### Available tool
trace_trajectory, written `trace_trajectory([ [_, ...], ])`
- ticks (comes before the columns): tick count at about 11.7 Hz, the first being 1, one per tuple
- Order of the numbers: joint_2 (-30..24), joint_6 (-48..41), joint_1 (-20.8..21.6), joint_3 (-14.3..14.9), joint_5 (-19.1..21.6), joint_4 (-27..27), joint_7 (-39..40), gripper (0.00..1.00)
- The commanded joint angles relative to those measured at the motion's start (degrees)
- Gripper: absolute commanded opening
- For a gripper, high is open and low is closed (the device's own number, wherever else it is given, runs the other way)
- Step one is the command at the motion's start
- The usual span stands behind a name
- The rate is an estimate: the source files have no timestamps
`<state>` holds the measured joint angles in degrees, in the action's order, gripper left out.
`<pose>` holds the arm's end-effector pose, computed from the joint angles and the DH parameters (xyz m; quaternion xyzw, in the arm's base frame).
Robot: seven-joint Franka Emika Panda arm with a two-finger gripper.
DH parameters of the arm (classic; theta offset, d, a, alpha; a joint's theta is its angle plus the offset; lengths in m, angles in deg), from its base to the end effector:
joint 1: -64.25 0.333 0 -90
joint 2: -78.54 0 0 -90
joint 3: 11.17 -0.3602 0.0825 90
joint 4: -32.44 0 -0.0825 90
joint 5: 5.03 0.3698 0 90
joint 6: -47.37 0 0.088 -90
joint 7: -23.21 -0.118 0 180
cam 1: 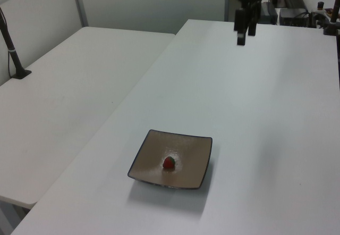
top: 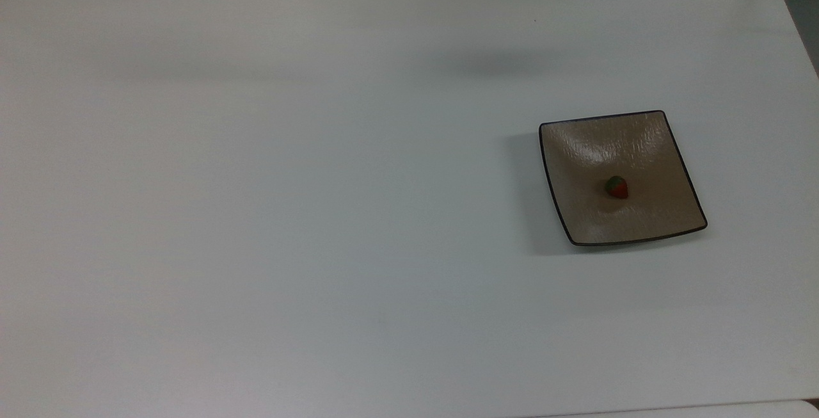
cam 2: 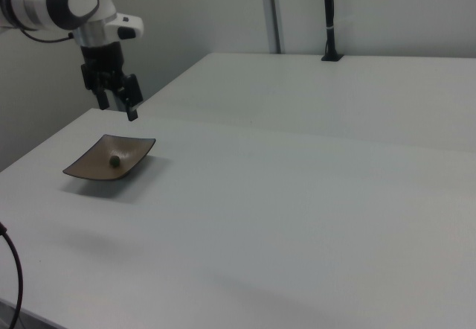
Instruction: Strawberries on a ceramic plate
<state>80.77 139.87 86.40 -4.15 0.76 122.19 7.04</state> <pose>0.5351 0.1582 0.6429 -0.9988 0.0110 0.0085 0.0476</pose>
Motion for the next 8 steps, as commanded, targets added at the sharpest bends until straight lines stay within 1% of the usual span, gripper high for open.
trace_trajectory([
  [1, -5.6, 0.0, -0.1, 3.6, -1.2, 5.6, 8.9, 1.0],
  [2, -6.3, 0.5, -0.5, 3.7, -2.6, 6.8, 11.1, 1.0],
  [3, -6.3, 1.3, -1.3, 3.7, -3.2, 7.1, 11.8, 1.0],
  [4, -6.4, 3.3, -2.4, 3.2, -3.5, 8.5, 11.8, 1.0],
  [5, -6.4, 5.0, -3.3, 2.1, -3.6, 9.0, 11.8, 1.0],
  [6, -6.4, 6.6, -5.5, -0.8, -3.7, 9.2, 11.7, 1.0],
  [7, -6.4, 6.7, -7.4, -2.7, -3.8, 9.5, 11.8, 1.0],
  [8, -6.4, 6.7, -7.8, -3.7, -4.5, 9.5, 12.0, 1.0],
])
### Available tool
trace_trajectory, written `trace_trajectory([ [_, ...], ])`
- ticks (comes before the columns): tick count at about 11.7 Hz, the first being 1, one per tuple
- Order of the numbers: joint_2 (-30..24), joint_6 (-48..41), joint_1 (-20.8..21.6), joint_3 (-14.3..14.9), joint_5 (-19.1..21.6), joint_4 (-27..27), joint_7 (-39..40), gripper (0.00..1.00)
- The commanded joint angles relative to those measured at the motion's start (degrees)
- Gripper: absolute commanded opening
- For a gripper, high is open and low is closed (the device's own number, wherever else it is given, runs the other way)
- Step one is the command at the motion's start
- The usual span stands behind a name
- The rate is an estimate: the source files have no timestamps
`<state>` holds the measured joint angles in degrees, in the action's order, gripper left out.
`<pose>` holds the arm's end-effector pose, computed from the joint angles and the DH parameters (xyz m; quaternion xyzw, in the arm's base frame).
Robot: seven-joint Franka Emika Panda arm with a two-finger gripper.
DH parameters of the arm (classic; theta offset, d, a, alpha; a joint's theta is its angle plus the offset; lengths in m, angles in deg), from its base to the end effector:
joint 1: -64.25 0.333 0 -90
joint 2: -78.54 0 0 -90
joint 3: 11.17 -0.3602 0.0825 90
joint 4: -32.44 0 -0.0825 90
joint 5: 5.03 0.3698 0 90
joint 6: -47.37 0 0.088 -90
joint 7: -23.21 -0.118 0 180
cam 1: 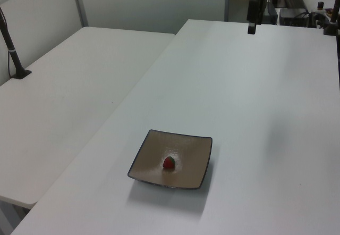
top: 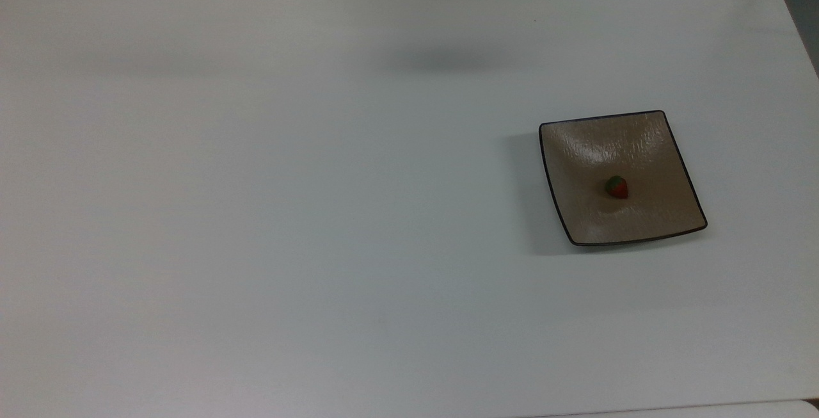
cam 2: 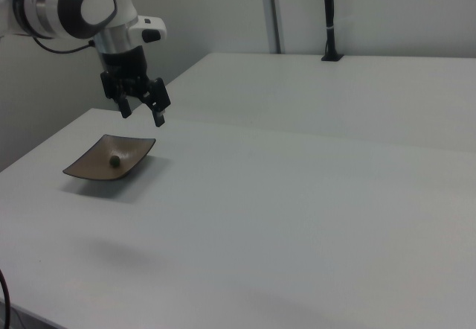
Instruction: Strawberries on a ceramic plate
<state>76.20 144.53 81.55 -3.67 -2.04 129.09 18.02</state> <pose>0.5280 0.0952 0.6372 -0.9986 -0.0376 -0.0207 0.0316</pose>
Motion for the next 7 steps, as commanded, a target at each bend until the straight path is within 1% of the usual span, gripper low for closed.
trace_trajectory([
  [1, -1.5, 2.2, -2.9, -4.2, -1.7, 2.5, 2.4, 1.0],
  [2, -1.4, 2.1, -3.0, -4.1, -1.8, 2.5, 3.9, 1.0],
  [7, -0.9, 2.2, -3.1, -4.2, -1.8, 2.2, 4.0, 1.0],
])
